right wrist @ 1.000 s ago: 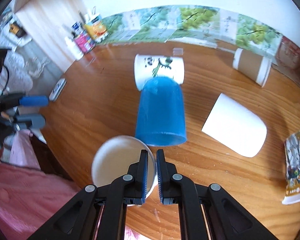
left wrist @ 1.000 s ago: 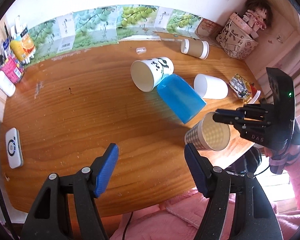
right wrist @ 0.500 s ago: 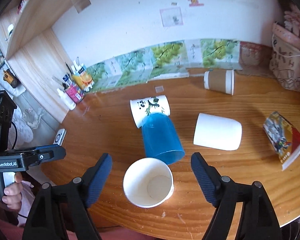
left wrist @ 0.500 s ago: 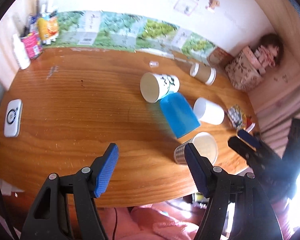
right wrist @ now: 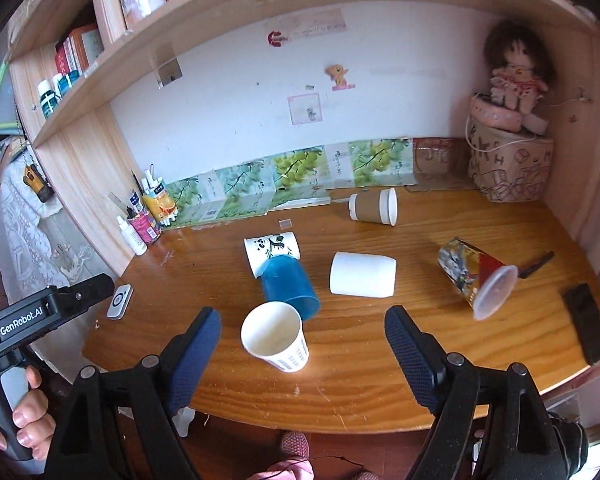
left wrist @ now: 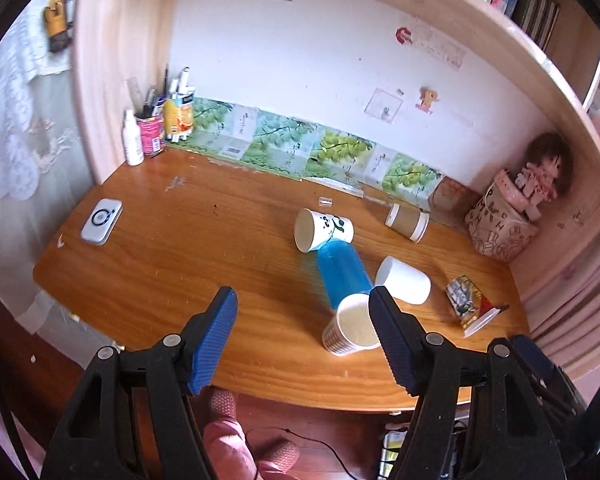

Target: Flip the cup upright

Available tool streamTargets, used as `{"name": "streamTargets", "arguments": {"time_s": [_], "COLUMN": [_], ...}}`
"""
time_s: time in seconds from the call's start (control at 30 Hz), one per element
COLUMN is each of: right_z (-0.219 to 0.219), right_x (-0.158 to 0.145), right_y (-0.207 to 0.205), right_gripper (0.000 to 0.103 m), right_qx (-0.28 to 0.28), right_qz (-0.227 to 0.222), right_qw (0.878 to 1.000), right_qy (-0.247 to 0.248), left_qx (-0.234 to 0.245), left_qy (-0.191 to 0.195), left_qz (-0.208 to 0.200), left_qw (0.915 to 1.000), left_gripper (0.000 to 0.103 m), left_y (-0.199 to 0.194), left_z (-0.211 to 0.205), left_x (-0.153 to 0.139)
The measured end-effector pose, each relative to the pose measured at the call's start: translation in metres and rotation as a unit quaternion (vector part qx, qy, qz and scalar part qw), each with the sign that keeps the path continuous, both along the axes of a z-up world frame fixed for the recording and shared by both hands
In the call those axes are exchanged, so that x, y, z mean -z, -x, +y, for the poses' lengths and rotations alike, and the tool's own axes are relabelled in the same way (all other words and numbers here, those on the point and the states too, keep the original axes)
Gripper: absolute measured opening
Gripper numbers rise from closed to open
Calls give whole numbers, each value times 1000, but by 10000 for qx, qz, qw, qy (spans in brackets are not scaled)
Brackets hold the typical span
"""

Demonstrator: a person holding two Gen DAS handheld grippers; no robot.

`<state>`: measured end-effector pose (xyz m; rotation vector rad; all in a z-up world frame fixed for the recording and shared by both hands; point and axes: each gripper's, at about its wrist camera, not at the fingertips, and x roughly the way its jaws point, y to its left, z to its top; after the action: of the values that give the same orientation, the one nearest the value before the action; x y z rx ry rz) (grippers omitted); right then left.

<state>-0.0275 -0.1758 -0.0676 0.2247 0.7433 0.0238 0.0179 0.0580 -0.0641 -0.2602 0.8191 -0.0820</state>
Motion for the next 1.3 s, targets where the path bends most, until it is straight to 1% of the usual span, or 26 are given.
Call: {"name": "streamTargets", "arguments": {"time_s": [0.1,0.13,0.17,0.23,0.3,0.43,0.5,0.53,0.57,0.6,0.67,0.73,0.83,1.03,1.17,1.3], "right_z": [-3,-4,-4,-7,-8,-11,-13,-15,-16,-18,-22,-27,-30,-33,-34,-34], "right_x": [-9,-14,-17,-25,-32,-50,-56,-58,-59,-59,-61,-64,-68,-69,-69,-68], "right_y": [19,29,36,52,64,86,92,94,95,96,98,100,101,103,103,104], "right_gripper": [85,85,85,85,85,85,85,87,91,102,103,103,103,103,103,103], "right_qx": [53,33,20,30,72,218,279,300,320,348,392,440,486,503,499,462], "right_qz": [-94,-136,-189,-319,-469,-955,-1166,-1227,-1285,-1319,-1438,-1525,-1696,-1849,-1883,-1876], "right_qw": [9999,9999,9998,9994,9988,9943,9918,9910,9901,9896,9878,9863,9831,9800,9796,9798], "right_qy": [41,86,99,101,147,414,444,452,456,457,441,447,500,533,497,520], "left_qx": [-99,-110,-105,-122,-101,-97,-79,-96,-118,-128,-134,-150,-129,-216,-433,-512], "left_qy": [-64,-103,-111,-160,-233,-284,-347,-390,-431,-481,-621,-742,-766,-950,-1163,-1223], "left_qz": [-221,-308,-441,-748,-1057,-1642,-1946,-2089,-2213,-2350,-2501,-2549,-2588,-2680,-2549,-2437], "left_qw": [9997,9994,9989,9970,9941,9860,9802,9771,9742,9707,9661,9640,9628,9585,9590,9607], "left_gripper": [74,79,81,83,85,86,92,101,103,103,103,103,103,103,103,103], "left_y": [20,28,35,50,61,80,88,92,95,97,101,101,101,106,102,101], "left_z": [-9,-12,-15,-22,-29,-42,-48,-50,-52,-55,-62,-66,-70,-77,-79,-80], "left_x": [-8,-11,-14,-22,-31,-47,-54,-57,-59,-61,-66,-68,-70,-70,-69,-66]}}
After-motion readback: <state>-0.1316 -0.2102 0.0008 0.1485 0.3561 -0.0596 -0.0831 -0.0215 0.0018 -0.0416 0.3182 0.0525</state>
